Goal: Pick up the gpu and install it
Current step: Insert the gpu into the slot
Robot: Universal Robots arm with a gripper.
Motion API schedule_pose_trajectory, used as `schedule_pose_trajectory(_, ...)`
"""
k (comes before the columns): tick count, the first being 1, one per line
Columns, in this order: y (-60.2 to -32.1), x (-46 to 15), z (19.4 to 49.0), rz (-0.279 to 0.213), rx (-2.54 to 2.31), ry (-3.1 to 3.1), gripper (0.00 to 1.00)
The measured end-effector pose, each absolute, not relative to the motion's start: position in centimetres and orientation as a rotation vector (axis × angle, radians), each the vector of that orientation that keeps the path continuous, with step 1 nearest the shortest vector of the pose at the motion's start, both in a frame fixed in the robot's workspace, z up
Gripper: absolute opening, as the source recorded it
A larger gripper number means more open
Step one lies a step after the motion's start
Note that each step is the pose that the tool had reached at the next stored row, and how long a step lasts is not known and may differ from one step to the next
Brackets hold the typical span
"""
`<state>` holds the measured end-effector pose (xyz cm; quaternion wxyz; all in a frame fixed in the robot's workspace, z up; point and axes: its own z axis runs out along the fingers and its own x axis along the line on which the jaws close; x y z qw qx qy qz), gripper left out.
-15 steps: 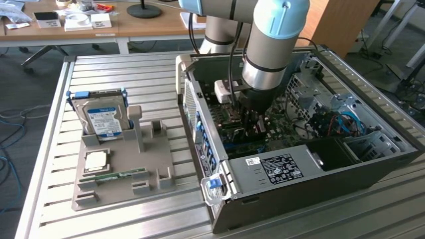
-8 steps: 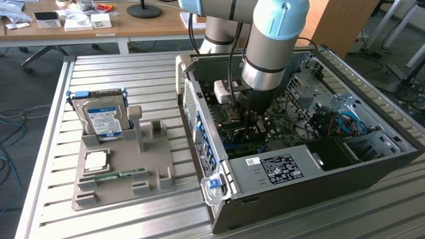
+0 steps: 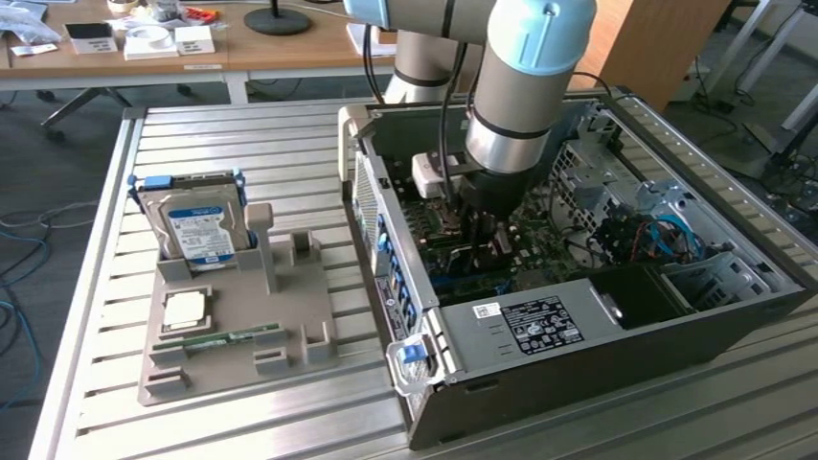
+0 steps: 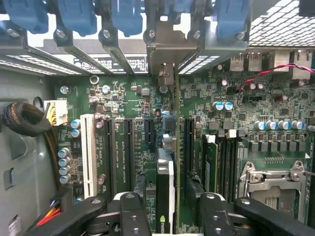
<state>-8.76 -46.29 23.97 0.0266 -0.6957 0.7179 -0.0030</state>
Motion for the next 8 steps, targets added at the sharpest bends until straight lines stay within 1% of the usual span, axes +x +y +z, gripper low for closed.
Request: schedule_pose_trajectory(8,-46.3,-8.7,25.8,-0.011,-2.150,2.218,0.46)
